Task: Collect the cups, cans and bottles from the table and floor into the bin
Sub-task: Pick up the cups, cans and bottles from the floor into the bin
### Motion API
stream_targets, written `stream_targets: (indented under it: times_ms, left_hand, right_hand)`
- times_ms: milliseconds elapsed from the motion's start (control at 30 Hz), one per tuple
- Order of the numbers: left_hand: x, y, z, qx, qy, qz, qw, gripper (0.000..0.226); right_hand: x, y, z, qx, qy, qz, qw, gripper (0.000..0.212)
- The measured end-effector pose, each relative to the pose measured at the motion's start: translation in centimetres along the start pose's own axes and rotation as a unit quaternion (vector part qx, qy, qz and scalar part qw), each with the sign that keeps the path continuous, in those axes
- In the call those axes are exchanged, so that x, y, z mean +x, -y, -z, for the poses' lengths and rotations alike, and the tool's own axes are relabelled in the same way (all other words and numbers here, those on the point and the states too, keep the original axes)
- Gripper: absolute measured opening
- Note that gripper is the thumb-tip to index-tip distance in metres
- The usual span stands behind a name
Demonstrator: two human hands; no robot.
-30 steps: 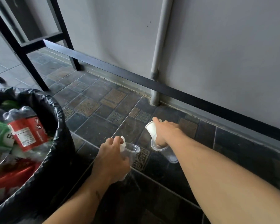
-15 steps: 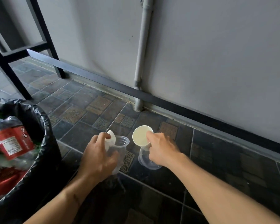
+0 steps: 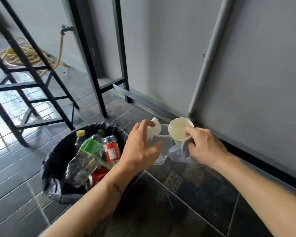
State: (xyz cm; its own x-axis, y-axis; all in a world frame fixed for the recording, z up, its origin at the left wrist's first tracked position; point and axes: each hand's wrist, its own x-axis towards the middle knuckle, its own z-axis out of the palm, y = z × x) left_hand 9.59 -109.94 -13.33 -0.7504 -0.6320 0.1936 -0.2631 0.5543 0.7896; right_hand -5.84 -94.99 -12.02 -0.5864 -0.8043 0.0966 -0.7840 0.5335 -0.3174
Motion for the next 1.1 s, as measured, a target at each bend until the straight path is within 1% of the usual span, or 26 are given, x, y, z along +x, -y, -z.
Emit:
stream_targets:
  times_ms: [200,267,367,400,433,467,500,533,567,600,667,800,867,933,1000,1033,1100]
  left_hand:
    - [-1.5,3.3,10.1,0.006,-0.097,0.076,0.992,0.051]
    - [-2.7,5.2,12.9,0.019,-0.120,0.093,0.988,0.051]
    - [-4.5,8.1,14.9,0.051,-0.137,0.109,0.983,0.055]
    - [-5.3,8.8,15.1,0.068,-0.127,0.119,0.982,0.058]
    - [-6.1,9.6,15.0,0.080,-0.104,0.132,0.982,0.064]
    - [-6.6,10.3,14.6,0.085,-0.067,0.152,0.983,0.076]
    - [-7.1,10.7,14.3,0.086,-0.016,0.176,0.980,0.093]
    - [-7.5,11.1,13.9,0.094,0.037,0.197,0.975,0.110]
    - [-7.8,11.6,13.5,0.109,0.077,0.214,0.968,0.121]
    - [-7.8,11.8,13.2,0.122,0.099,0.226,0.961,0.126]
    - [-7.6,12.5,12.7,0.123,0.114,0.233,0.958,0.127]
    - [-7.3,11.9,12.9,0.047,0.134,0.222,0.965,0.136]
    - [-7.2,11.7,13.3,0.035,0.125,0.204,0.970,0.134]
    - [-7.3,12.0,13.3,0.036,0.103,0.186,0.976,0.125]
    - [-7.4,12.4,12.9,0.053,0.096,0.175,0.978,0.111]
    - [-7.5,12.6,12.6,0.066,0.100,0.175,0.977,0.109]
    - [-7.5,13.1,12.1,0.104,0.117,0.184,0.970,0.115]
  right_hand:
    - [2.1,9.7,0.4,0.103,-0.072,0.100,0.987,0.015]
    - [2.6,12.5,-0.5,0.154,-0.037,0.091,0.983,0.012]
    - [3.5,15.5,-3.4,0.205,0.062,0.041,0.976,0.007]
    - [3.5,16.2,-4.6,0.206,0.100,0.024,0.973,0.007]
    - [3.5,16.8,-5.9,0.200,0.144,0.006,0.969,0.014]
    - [3.5,16.9,-7.0,0.183,0.189,-0.008,0.965,0.023]
    - [3.5,16.9,-7.8,0.168,0.222,-0.014,0.960,0.032]
    - [3.5,16.8,-8.1,0.162,0.236,-0.023,0.958,0.040]
    - [3.5,16.4,-8.2,0.164,0.236,-0.033,0.957,0.046]
    - [3.6,16.1,-8.2,0.172,0.229,-0.044,0.957,0.048]
    - [3.4,15.3,-7.8,0.185,0.217,-0.058,0.957,0.046]
    - [1.9,14.6,-7.6,0.197,0.181,-0.070,0.961,0.017]
    - [1.2,14.4,-8.0,0.208,0.165,-0.075,0.961,0.011]
    - [0.6,14.6,-8.6,0.218,0.157,-0.072,0.961,0.007]
    - [-0.2,15.2,-9.4,0.214,0.160,-0.059,0.962,0.010]
    - [-0.6,15.5,-9.8,0.204,0.162,-0.052,0.964,0.015]
    - [-1.0,15.9,-10.6,0.185,0.158,-0.045,0.969,0.023]
